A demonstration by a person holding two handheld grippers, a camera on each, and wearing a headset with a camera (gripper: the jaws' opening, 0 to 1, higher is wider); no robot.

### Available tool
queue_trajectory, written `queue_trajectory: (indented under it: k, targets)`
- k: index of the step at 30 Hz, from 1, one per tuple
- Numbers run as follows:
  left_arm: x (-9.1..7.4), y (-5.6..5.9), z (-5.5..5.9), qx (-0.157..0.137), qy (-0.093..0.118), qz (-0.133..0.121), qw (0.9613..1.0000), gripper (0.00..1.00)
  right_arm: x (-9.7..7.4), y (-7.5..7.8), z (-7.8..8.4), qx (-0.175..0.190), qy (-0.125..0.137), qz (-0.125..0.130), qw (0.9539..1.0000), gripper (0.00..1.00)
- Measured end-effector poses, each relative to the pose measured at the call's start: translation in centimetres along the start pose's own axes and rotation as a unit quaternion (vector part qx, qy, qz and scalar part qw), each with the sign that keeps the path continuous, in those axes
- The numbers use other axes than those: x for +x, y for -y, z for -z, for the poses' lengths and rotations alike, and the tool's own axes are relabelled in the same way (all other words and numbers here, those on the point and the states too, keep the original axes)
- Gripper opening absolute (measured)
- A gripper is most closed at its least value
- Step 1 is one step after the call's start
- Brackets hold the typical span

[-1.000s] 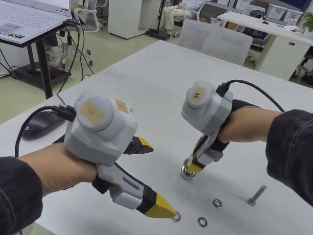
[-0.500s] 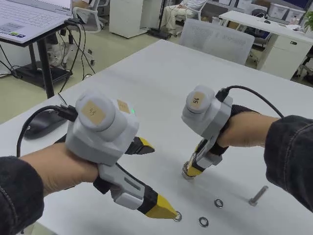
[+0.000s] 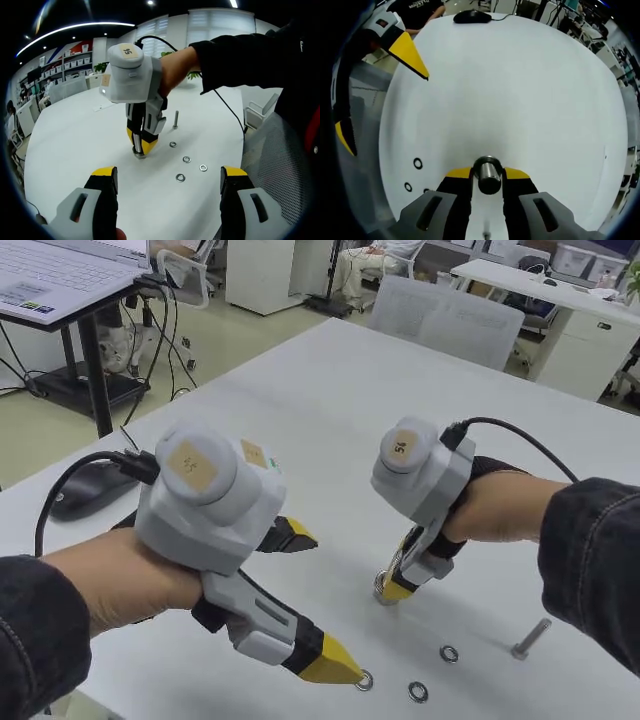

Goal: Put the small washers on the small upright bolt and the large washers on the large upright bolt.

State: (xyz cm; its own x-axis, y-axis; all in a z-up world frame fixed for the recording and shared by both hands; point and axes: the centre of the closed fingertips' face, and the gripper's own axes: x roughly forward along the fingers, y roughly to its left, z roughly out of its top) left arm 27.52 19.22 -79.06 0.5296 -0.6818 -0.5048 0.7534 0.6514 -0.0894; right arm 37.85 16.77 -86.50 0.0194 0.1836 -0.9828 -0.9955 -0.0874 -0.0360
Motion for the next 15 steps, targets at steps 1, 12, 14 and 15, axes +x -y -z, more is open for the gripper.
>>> queue_trajectory:
  k: [1,12,14,15]
  targets:
    - [0.01,0.01,0.01,0.0,0.0,0.0,1.0,0.84,0.0,-0.04,-0.04,0.0,0.0,0.0,1.0,0.23]
    - [-0.02,0.07,0.01,0.001,0.0,0.0,1.0,0.84,0.08,-0.24,-0.18,-0.002,-0.002,-0.002,1.0,0.23]
    - [-0.03,0.08,0.01,0.0,0.0,0.0,1.0,0.84,0.19,-0.25,-0.08,-0.004,-0.005,-0.001,1.0,0.24]
    - [-0.03,0.07,0.02,0.0,0.0,0.0,1.0,0.84,0.19,-0.21,-0.14,-0.008,-0.004,0.0,1.0,0.24]
